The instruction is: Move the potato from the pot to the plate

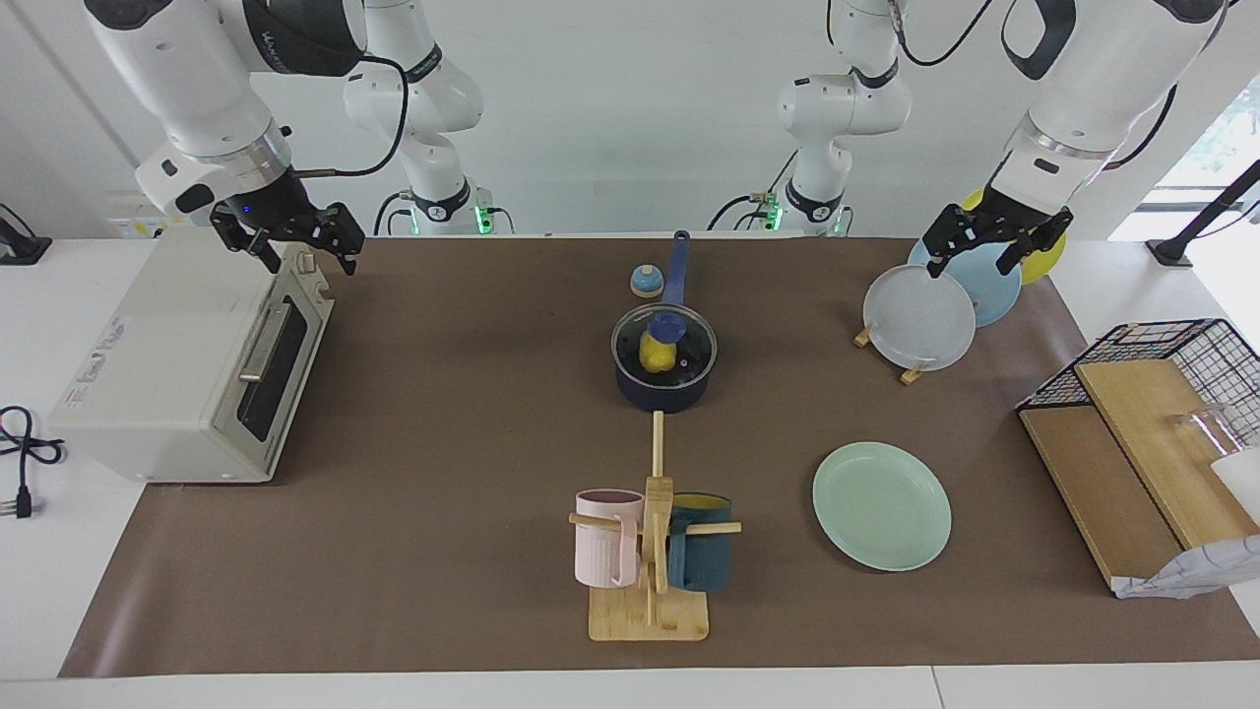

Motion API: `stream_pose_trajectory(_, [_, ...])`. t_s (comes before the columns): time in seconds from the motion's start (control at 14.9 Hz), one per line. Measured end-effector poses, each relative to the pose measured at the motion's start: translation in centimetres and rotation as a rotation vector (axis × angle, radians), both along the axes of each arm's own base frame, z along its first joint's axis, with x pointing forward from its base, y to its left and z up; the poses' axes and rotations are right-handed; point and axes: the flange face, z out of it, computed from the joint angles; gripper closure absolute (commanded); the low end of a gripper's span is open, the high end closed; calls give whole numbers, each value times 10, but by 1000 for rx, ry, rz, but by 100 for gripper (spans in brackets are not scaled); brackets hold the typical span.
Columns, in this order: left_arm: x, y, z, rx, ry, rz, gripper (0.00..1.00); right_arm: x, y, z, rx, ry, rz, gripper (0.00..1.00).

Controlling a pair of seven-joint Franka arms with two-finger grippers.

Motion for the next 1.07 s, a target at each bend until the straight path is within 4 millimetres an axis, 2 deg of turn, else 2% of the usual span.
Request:
stream_pose_trajectory(0.8, [0,0,0,0,0,0,0,0,0,0,1,1,0,0])
stream_pose_trajectory(1.07, [0,0,0,0,0,0,0,0,5,5,16,-7,105,0])
